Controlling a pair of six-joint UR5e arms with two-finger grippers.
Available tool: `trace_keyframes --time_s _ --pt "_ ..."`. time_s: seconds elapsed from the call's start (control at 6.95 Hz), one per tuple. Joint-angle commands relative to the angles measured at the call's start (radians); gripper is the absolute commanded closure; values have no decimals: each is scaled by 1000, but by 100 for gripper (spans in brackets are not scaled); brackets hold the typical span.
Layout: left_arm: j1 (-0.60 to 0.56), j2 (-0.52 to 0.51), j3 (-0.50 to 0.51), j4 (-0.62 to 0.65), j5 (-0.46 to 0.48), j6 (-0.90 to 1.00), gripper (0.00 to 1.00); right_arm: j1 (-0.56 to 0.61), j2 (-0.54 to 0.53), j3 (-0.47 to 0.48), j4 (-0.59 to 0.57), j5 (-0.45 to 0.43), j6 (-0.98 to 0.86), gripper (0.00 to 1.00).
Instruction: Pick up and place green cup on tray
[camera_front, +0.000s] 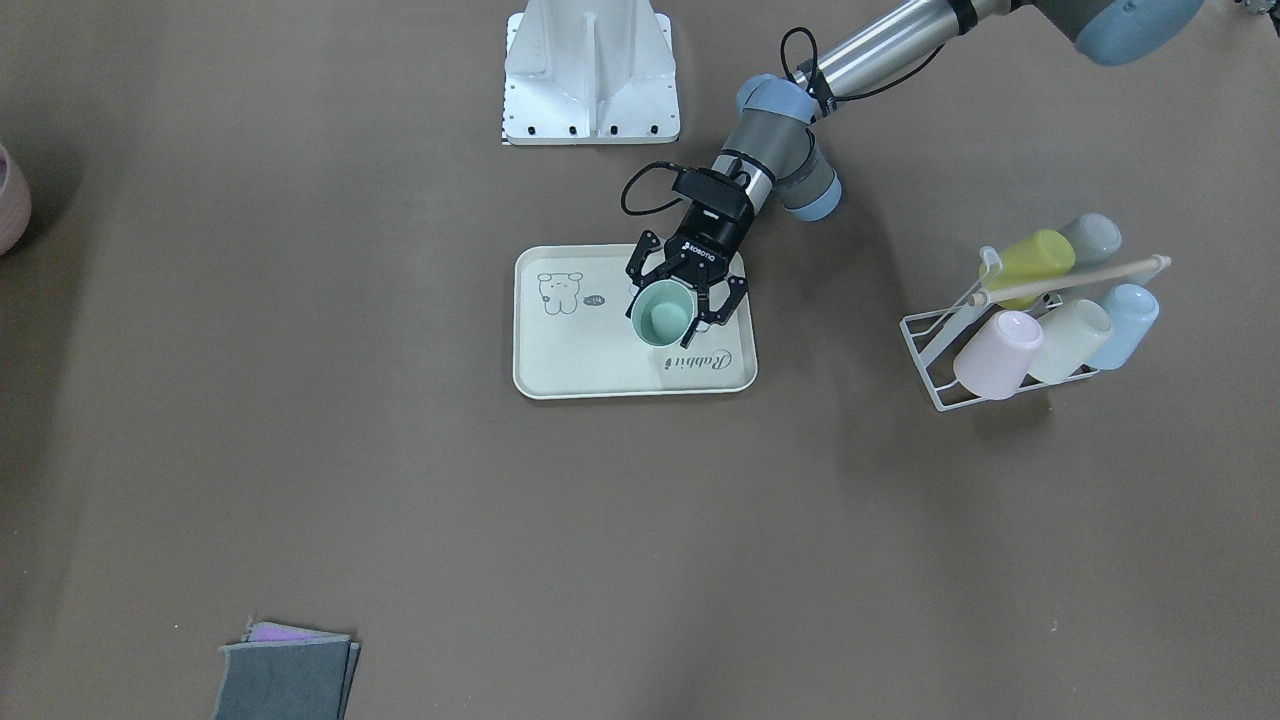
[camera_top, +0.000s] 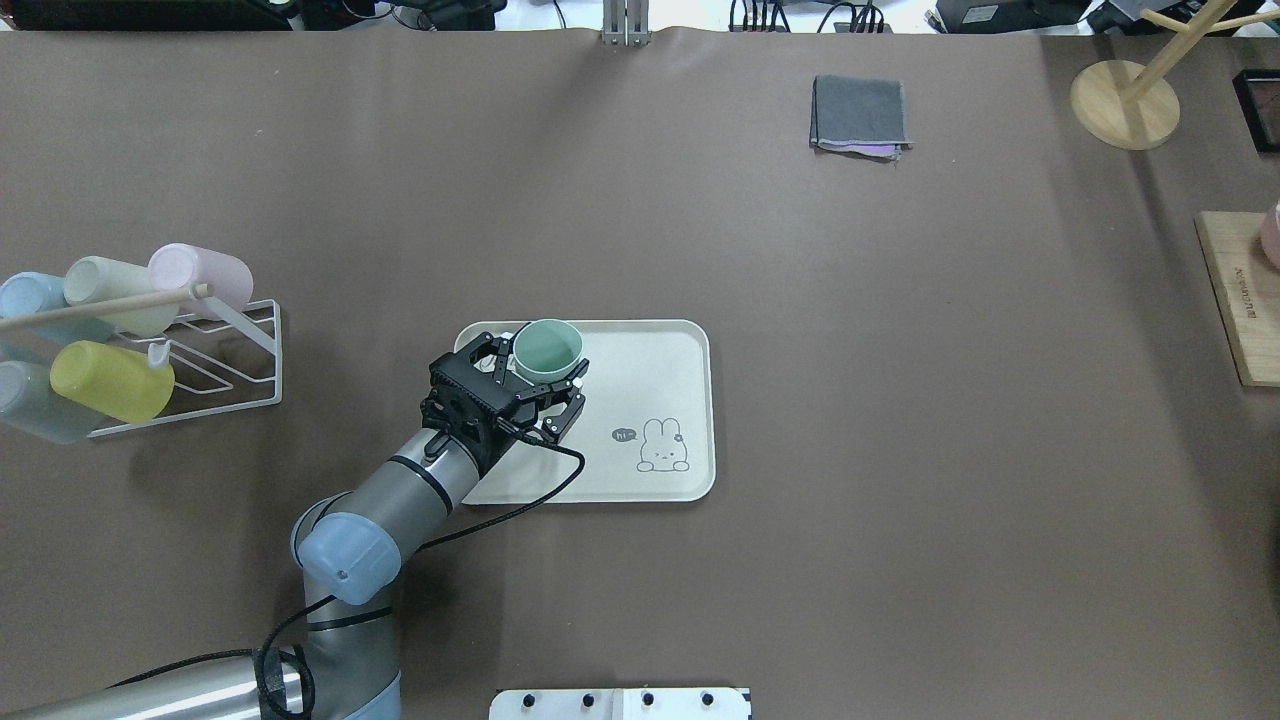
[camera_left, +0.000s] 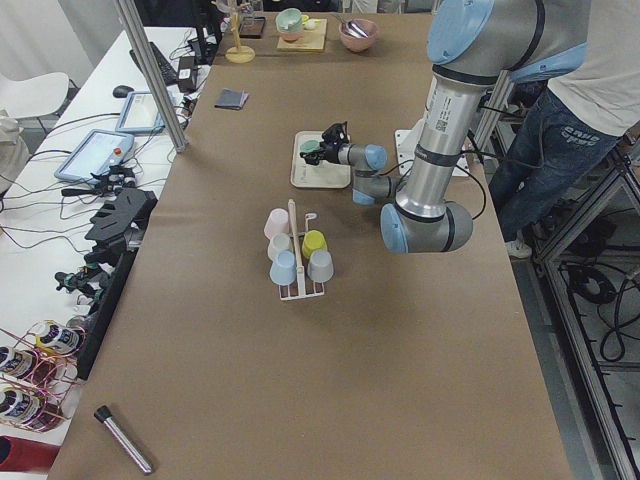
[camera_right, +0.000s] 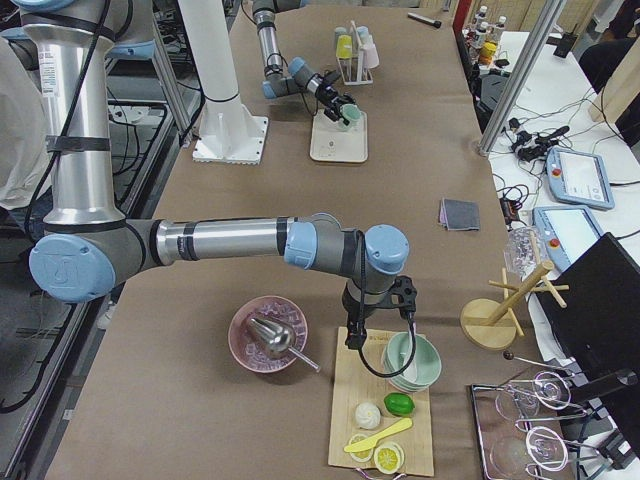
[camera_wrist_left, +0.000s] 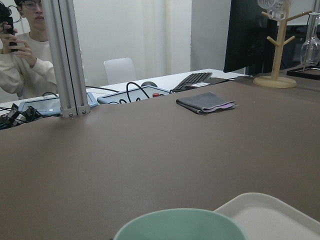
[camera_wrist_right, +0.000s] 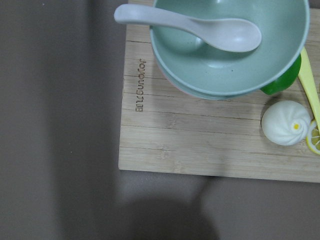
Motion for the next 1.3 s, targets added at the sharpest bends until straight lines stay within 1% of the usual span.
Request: trace_keyframes --time_s 0.0,0.43,0.86,1.15 --pt "0 0 3 0 0 0 20 0 -1 0 2 0 0 0" --pt "3 0 3 2 0 1 17 0 2 0 2 -2 2 0" --pt "8 -3 3 3 0 1 16 0 7 0 0 -2 5 0" --pt "8 -3 4 3 0 1 11 0 9 -2 2 -2 6 0"
